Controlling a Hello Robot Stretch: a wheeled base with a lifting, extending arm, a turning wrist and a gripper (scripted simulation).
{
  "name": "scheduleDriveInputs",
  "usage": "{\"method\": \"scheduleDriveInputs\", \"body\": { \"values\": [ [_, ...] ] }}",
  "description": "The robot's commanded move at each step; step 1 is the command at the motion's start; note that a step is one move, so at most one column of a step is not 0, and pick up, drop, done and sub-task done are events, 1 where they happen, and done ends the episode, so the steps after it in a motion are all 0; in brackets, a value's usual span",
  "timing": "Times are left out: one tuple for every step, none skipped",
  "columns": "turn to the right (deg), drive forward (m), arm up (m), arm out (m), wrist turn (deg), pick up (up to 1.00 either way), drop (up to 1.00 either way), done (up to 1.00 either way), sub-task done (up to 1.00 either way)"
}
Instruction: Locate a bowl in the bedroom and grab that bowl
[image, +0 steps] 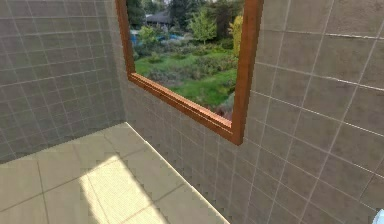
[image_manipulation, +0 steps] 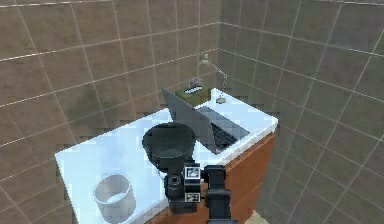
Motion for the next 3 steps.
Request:
{"method": "scheduleDriveInputs", "body": {
  "values": [
    [0.0,0.0,0.0,0.0,0.0,1.0,0.0,0.0,0.0],
    [0.0,0.0,0.1,0.0,0.0,0.0,0.0,0.0,0.0],
    [0.0,0.0,0.0,0.0,0.0,0.0,0.0,1.0,0.0]
  ]
}}
